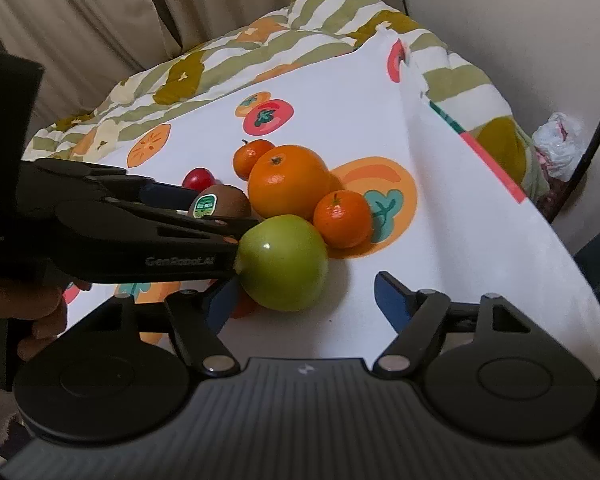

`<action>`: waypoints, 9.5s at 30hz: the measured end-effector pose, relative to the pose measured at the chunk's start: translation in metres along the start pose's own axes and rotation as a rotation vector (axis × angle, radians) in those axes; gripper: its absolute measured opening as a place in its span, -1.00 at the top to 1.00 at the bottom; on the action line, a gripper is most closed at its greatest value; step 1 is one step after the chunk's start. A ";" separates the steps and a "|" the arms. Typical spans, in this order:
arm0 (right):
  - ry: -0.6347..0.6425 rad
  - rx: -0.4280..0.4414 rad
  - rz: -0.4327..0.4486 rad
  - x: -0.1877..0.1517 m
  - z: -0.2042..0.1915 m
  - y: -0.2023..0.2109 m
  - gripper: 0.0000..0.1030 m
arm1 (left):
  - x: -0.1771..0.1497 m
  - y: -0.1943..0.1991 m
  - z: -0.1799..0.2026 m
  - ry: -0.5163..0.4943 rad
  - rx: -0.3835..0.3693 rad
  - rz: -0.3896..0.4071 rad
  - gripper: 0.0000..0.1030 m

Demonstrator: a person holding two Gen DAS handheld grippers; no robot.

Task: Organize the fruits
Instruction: 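Grasp the kiwi with the left tool while the right tool grasps a green apple, then place the kiwi on the plate with the left tool while the right tool sets the green apple beside it, then withdraw both open tools from the plate toward the fruit cluster, then grasp a green apple with the left tool while the right tool grasps a large orange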

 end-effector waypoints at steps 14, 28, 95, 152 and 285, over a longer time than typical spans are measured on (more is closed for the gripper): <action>0.031 0.043 -0.014 0.005 -0.004 -0.016 -0.57 | 0.000 -0.007 -0.005 0.045 -0.031 -0.046 -0.03; 0.106 0.092 -0.021 0.009 -0.005 -0.018 -0.35 | 0.001 -0.008 -0.009 0.078 -0.028 -0.058 -0.02; 0.420 0.315 -0.114 0.062 -0.347 -0.148 -0.35 | -0.165 0.094 -0.351 0.539 0.416 0.015 -0.01; 0.391 0.141 -0.198 0.030 -0.380 -0.235 -1.00 | -0.221 0.061 -0.357 0.403 0.298 -0.001 -0.83; 0.421 0.037 -0.037 0.073 -0.070 -0.022 -0.45 | -0.067 0.101 -0.097 0.448 0.303 0.151 -0.16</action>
Point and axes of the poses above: each gripper's, at about its wrist camera, not at the fingertips, and y roughly against the way its jaws point, z to its right, x to its top, the point moved 5 cm from there along -y, roughly the way its jaws point, and after that the axes turned 12 degrees about x, right-handed, at the moved point
